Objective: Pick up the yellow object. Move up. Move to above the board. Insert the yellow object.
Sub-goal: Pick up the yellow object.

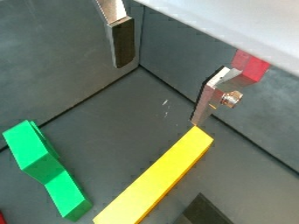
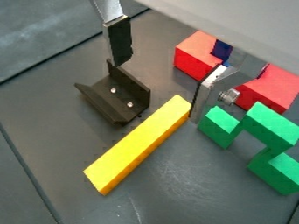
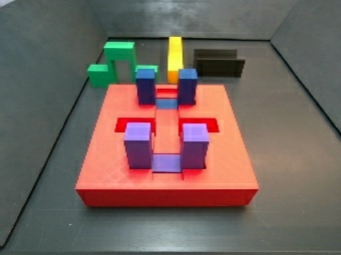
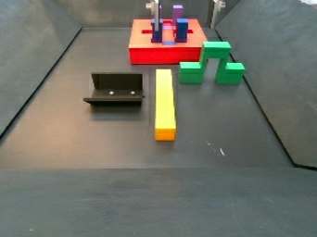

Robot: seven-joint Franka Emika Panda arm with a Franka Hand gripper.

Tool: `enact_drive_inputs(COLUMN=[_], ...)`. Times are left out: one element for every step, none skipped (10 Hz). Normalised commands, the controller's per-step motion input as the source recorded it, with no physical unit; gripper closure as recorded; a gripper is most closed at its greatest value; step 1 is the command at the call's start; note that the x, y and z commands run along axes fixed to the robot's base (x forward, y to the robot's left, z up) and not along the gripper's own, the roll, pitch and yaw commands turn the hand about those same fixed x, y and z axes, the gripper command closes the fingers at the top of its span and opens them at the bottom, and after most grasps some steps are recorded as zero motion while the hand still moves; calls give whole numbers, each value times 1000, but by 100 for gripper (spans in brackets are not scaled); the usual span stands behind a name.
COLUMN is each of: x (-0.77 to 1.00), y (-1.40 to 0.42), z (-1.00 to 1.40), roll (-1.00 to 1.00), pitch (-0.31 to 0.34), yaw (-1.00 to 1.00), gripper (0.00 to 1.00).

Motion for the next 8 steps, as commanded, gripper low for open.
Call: enact_drive_inputs(x=[289,166,114,129,160,249,223,197], y=[-191,-77,-43,-91,-100,-174,-106,-29], z=[-506,-651,-646,-569,-517,-466,-460,-546], roll=[37,104,100,84,107,127,107,34], pitch=[-44,-83,-90,-90,-64,-31,-23,-66], yaw=[-37,-74,-43,-40,-37,-14,-6,0], gripper=[0,0,0,0,0,0,0,0])
